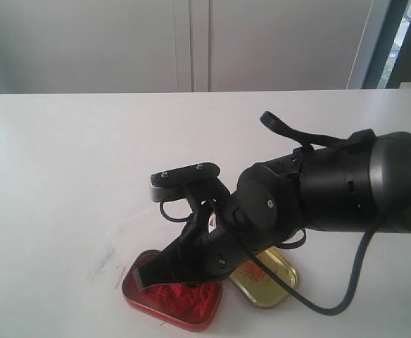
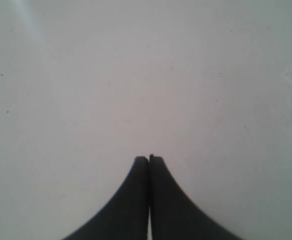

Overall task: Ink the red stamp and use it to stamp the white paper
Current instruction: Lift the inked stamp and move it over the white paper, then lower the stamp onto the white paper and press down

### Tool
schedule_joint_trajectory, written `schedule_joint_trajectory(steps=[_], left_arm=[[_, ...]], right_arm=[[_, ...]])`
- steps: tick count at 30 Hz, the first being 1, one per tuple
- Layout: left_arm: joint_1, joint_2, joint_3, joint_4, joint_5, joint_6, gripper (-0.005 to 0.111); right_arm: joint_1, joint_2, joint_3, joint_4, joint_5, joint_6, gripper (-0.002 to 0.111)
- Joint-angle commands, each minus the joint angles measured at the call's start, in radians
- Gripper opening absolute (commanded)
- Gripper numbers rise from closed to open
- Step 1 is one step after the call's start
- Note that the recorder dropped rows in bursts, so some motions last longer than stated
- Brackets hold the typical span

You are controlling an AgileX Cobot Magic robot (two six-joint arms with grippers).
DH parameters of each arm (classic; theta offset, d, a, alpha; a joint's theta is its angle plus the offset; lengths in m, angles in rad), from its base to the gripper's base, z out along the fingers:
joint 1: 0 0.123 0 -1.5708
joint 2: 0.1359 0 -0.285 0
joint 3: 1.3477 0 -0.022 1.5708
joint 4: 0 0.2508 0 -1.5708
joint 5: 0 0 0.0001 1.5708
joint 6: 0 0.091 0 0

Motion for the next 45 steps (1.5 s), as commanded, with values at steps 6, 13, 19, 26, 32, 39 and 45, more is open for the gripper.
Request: schedule_joint_trajectory(steps=[6,13,19,26,32,39,45], left_arm=[[0.0,-0.004,0.01,-0.002,0.007,-0.002,0.0],[0.0,-0.004,0.01,-0.002,0.007,-0.002,0.0],[0.0,-0.004,0.01,-0.002,0.007,-0.002,0.0],[0.0,-0.004,0.01,-0.002,0.007,-0.002,0.0],[0.0,-0.004,0.01,-0.002,0.007,-0.002,0.0],[0.0,-0.004,0.01,-0.002,0.007,-0.002,0.0],[0.0,-0.004,0.01,-0.002,0.007,-0.002,0.0]], right_arm=[[-0.009,-0.033,-0.017,-0.012,0.042,-0.01,0.0],[-0.011,-0.109,-0.066,-0.102,0.151,-0.008,0.0],[-0.082,-0.117,-0.128,-0.128,0.243,-0.01,0.0],[-0.171,-0.112,-0.214,-0.174,0.312,-0.038,0.0],[-0.171,-0.059,-0.321,-0.237,0.41,-0.038,0.0],[-0.171,0.04,-0.435,-0.242,0.473,-0.082,0.0],[-0.171,0.131,-0.537,-0.242,0.493,-0.097,0.0]])
